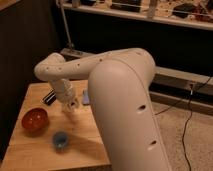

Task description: Stand the bottle upright

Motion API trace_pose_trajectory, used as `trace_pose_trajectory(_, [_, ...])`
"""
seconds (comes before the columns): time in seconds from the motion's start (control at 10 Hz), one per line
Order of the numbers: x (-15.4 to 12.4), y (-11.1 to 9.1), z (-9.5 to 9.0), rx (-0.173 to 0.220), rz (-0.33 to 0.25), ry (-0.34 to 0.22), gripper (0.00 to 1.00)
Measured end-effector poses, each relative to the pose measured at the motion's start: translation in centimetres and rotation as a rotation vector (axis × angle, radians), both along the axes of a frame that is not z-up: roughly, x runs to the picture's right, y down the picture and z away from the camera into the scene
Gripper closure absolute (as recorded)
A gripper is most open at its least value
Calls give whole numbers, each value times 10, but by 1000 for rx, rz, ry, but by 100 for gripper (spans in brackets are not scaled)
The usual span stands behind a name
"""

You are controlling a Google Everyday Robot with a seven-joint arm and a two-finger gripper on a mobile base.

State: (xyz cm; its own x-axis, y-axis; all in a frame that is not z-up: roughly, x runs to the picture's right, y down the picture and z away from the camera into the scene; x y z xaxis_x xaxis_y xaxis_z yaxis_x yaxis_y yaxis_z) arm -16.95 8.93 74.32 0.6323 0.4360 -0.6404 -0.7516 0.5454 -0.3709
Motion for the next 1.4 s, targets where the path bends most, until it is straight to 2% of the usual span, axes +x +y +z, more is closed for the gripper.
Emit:
trace_pose_trajectory(0.1, [2,-2,-1,-29,2,34,80])
trace_pose_trajectory(0.3, [4,-7,0,-59,-7,77,80])
trace_pose_trajectory(0.5, [3,-10,1,-73,-16,104,80])
trace_pose_trajectory(0.9, [-2,-16,-2,-100,-44,124,80])
trace_pose_trajectory(1.4, [-2,-17,-3,-121,-41,131,80])
